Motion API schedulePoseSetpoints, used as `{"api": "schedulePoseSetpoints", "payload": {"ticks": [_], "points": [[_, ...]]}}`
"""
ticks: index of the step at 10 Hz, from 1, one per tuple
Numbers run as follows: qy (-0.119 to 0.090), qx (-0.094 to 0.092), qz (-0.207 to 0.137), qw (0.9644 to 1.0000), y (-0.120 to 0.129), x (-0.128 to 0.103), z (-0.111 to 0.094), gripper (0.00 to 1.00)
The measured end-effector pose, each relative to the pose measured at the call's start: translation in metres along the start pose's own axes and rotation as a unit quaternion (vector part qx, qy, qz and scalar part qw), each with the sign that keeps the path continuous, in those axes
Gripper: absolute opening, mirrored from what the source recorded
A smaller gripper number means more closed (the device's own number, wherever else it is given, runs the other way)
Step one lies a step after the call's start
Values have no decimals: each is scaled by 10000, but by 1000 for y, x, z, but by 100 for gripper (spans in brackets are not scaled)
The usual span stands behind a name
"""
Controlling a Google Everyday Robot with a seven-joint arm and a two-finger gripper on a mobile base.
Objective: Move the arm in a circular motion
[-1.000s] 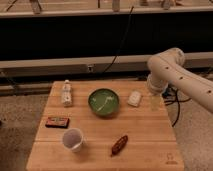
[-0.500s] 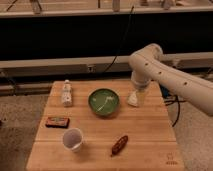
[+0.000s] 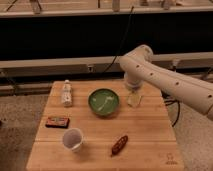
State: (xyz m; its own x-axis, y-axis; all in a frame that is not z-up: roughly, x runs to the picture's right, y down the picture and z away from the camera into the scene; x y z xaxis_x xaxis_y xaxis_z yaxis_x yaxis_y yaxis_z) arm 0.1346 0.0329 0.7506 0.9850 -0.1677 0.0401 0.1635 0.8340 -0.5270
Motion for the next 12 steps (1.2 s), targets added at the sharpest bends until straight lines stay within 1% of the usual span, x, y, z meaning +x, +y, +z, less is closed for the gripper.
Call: {"api": "schedulePoseSetpoints", "payload": {"ticks": [1, 4, 7, 9, 12], "points": [[-7, -3, 2, 10000, -2, -1, 1, 80], [-6, -102, 3, 9999, 2, 9, 4, 80], [-19, -132, -169, 9998, 3, -11, 5, 80], [-10, -182, -261, 9995, 4, -10, 7, 80], [-36, -237, -353, 9991, 13, -20, 6, 80]]}}
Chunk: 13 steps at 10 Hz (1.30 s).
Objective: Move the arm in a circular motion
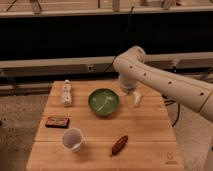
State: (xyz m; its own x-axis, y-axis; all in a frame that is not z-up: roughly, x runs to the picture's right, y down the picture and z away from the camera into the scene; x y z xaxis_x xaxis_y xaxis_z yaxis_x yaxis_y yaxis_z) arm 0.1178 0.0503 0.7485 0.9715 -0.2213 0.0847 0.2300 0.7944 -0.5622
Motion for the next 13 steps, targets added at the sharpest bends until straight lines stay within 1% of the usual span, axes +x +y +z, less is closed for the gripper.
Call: {"api": "schedulePoseSetpoints", "payload": {"ticks": [3, 6, 10, 13], "points": [[-4, -22, -83, 10000, 2, -2, 1, 80], [-15, -74, -107, 9999, 11, -2, 2, 80], [-51, -97, -155, 9998, 12, -4, 3, 80], [-72, -174, -194, 9996, 25, -4, 4, 80]]}}
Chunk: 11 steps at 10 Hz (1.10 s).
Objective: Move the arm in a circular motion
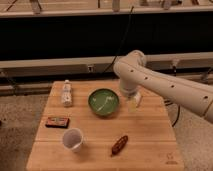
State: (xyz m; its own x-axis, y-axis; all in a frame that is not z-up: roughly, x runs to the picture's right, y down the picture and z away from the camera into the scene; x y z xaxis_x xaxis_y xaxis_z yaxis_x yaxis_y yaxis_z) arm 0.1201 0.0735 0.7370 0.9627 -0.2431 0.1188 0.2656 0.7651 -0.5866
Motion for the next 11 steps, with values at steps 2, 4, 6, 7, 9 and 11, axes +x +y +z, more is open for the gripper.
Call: {"api": "schedulePoseSetpoints", "payload": {"ticks": [2, 4, 6, 7, 9, 11], "points": [[-13, 6, -58, 10000, -2, -3, 0, 80], [-10, -30, -29, 10000, 2, 2, 2, 80], [-4, -62, -11, 10000, 6, 6, 3, 80], [-13, -71, -37, 10000, 6, 5, 4, 80], [-24, -98, -42, 9999, 5, 5, 5, 80], [8, -117, 10, 9999, 6, 15, 7, 80]]}}
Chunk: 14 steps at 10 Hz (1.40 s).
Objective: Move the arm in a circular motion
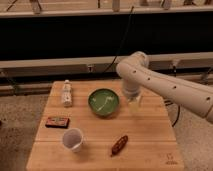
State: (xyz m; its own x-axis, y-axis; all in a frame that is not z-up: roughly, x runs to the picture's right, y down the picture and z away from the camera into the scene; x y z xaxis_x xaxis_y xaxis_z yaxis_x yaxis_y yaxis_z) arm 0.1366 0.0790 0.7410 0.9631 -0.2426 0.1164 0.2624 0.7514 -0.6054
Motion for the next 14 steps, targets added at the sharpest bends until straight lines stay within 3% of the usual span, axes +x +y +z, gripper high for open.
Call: {"api": "schedulePoseSetpoints", "payload": {"ticks": [14], "points": [[14, -149, 32, 9999, -11, 16, 10, 80]]}}
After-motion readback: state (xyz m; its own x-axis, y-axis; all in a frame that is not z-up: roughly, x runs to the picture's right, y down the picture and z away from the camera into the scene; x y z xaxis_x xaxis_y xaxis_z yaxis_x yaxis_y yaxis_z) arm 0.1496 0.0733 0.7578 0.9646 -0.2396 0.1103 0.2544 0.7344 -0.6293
